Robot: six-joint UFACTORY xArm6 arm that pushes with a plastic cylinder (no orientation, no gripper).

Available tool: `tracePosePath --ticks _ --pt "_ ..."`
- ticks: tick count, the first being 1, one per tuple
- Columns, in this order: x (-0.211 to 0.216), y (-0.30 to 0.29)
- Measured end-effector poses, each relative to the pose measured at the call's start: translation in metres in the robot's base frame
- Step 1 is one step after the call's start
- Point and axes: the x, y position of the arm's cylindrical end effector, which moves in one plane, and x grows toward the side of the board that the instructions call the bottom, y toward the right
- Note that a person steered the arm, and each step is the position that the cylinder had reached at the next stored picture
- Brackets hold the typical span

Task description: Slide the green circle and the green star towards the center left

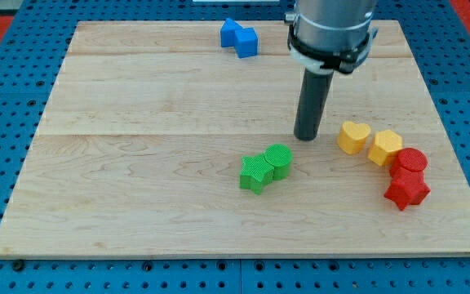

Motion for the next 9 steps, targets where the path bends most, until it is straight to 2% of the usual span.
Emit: tracePosePath --ticks 1,2,4,6,7,9 --pt "-0.015 0.027" --pt "0.007 0.052" --pt "0.008 0.052" --pt "-0.028 0.037" --pt "-0.030 0.037" --pt "-0.048 0.072"
